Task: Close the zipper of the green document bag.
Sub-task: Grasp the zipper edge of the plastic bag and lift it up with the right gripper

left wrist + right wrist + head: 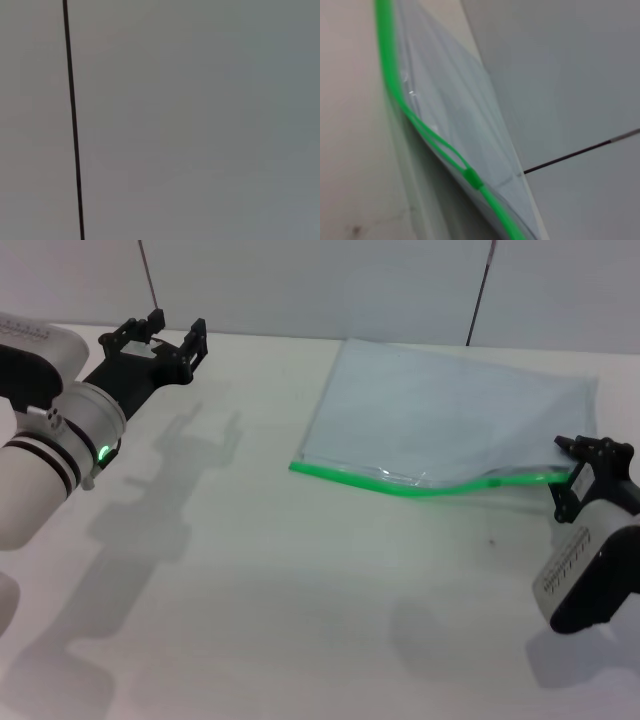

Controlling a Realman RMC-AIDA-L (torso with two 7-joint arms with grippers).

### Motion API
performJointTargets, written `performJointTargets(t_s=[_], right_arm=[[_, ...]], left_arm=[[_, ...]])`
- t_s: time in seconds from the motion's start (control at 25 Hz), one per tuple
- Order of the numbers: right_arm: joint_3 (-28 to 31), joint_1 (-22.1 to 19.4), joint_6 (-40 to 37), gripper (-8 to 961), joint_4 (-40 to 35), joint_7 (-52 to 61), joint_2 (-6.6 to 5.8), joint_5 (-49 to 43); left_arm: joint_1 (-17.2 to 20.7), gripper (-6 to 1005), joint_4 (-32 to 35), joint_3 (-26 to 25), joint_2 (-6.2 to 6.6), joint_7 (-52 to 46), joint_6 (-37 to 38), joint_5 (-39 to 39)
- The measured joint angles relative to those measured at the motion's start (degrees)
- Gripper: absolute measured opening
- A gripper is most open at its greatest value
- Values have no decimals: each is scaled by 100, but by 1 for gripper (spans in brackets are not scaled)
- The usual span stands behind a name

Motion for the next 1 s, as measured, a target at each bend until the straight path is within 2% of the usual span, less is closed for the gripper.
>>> performJointTargets(t_s=[0.28,0.64,0.84,0.92,1.0], right_arm=[[-63,138,55,217,48,0,-9,438],[-259,-33,208,116,-99,5,-2,447],[-269,-257,209,88,-502,8,-18,449],[-271,-397,209,82,-775,4,-28,450],[-271,-532,189,75,-1061,-1,-44,450]], left_arm=[[-24,557,61,0,0,-14,0,0],[-6,555,-40,237,10,-228,-89,177],[19,553,-357,449,57,-606,-110,785],[16,553,-470,453,86,-978,-103,1237],[-5,553,-657,457,140,-1595,-100,2036]])
